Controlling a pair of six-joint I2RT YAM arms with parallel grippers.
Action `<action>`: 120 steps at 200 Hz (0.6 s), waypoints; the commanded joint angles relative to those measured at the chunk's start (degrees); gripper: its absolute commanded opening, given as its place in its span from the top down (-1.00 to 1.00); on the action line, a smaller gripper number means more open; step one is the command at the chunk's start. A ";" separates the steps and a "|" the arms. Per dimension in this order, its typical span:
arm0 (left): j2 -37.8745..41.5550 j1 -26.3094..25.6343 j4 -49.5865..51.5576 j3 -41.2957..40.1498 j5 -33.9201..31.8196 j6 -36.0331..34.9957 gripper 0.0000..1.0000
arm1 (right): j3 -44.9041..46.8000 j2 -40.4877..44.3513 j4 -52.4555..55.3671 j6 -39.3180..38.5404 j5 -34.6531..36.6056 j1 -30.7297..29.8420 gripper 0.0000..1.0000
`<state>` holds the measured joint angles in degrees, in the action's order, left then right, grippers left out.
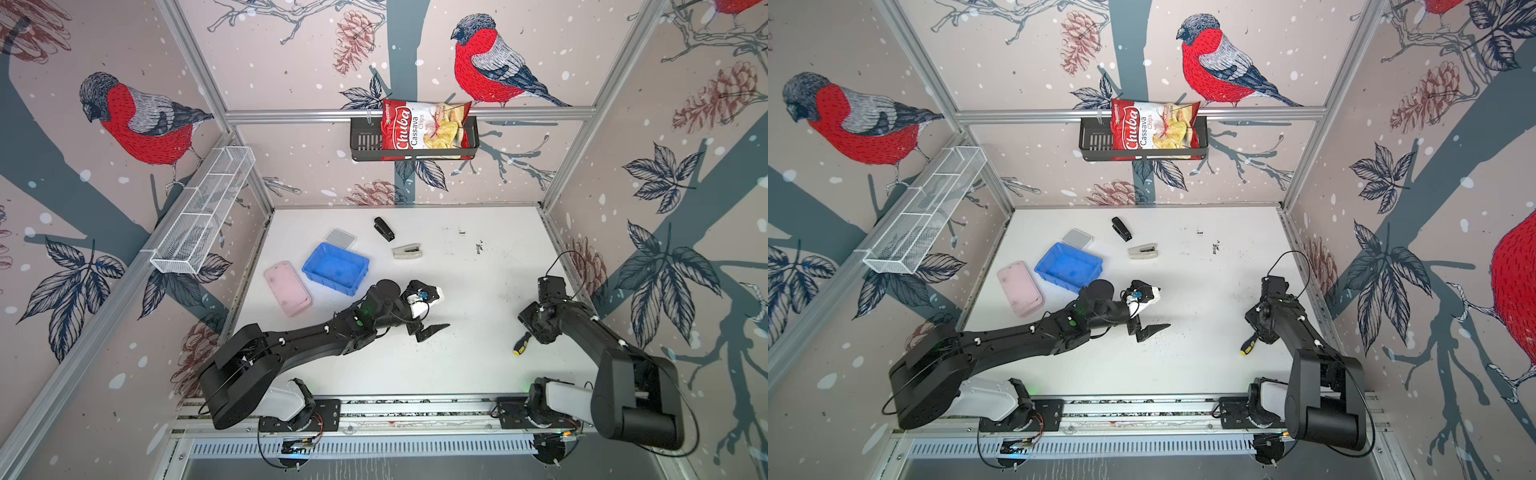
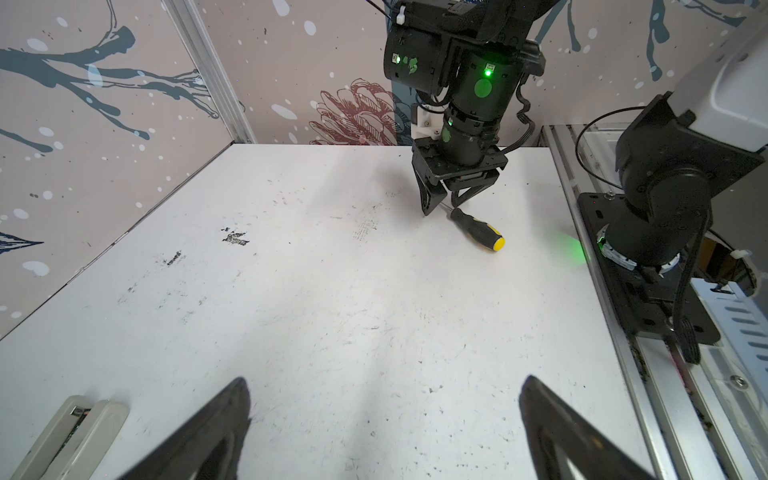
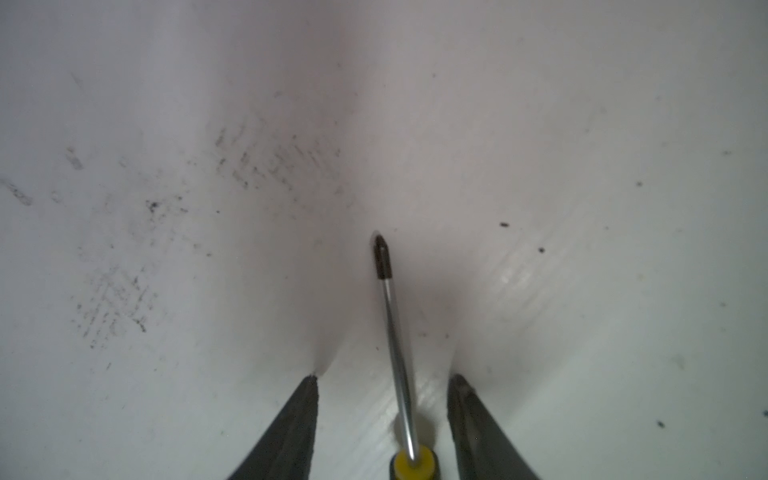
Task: Put the screwdriver in the bin
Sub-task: Pick up the screwdriver from the bottom-right of the table.
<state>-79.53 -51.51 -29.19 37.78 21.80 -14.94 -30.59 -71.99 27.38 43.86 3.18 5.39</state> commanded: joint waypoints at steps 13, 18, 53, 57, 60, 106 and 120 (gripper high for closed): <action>-0.18 0.05 -1.04 0.01 -0.27 0.10 -0.98 | 1.91 -0.57 0.62 2.79 -5.23 -0.92 0.31; -0.18 0.00 -1.07 0.04 -0.40 0.16 -0.98 | 2.01 -0.53 0.57 2.81 -5.17 -0.96 0.37; -0.19 0.05 -1.20 -0.07 -0.70 0.40 -0.99 | 2.06 -0.36 0.76 2.64 -4.70 -0.99 0.76; -0.19 0.02 -1.25 -0.18 -0.71 0.40 -0.99 | 1.96 -0.33 0.88 2.66 -4.68 -0.93 0.79; -0.17 0.00 -1.23 -0.17 -0.79 0.42 -0.98 | 1.94 -0.29 0.84 2.68 -4.69 -0.98 0.82; -0.63 0.00 -2.18 -0.34 -0.98 1.05 -0.98 | 0.82 -0.06 0.23 2.31 -6.05 -0.99 0.99; -0.85 0.00 -2.38 -0.38 -1.02 1.31 -0.99 | 0.38 -0.08 -0.03 2.20 -6.65 -1.12 1.00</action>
<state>-80.05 -51.51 -29.41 37.54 20.97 -14.41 -29.98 -71.72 23.14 46.22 0.08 4.56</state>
